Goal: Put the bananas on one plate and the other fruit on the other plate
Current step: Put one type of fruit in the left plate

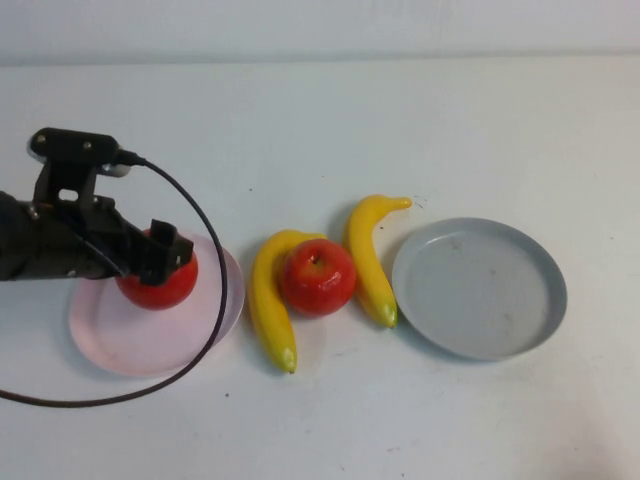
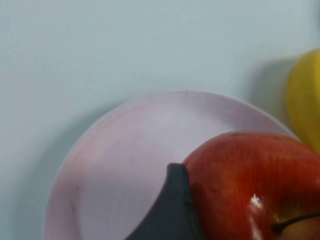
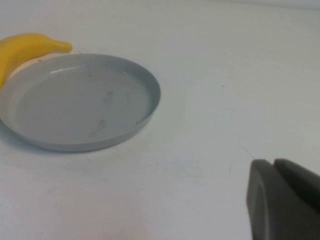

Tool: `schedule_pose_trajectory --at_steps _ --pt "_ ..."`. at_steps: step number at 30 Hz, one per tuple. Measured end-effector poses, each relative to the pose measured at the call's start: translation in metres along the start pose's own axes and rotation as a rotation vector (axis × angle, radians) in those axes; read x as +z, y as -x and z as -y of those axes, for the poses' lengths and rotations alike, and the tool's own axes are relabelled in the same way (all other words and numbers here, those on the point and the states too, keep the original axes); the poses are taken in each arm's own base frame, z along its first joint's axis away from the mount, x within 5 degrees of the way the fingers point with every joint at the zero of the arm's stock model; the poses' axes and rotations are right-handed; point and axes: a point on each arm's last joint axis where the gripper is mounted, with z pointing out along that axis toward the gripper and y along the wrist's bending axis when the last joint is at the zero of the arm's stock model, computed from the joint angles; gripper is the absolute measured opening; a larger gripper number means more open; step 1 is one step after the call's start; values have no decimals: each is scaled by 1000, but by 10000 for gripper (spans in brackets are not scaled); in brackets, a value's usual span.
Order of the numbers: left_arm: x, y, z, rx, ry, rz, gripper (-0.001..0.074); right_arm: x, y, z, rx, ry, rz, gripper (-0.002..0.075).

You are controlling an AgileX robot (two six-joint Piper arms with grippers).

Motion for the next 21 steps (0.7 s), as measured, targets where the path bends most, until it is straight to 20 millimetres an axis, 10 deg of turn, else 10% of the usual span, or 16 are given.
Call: schedule_pose_trajectory --at_steps 10,21 --pt "21 -12 -15 65 55 -70 630 0 0 0 0 0 0 -15" --pt "-15 7 -9 97 86 55 662 0 0 0 0 0 0 -15"
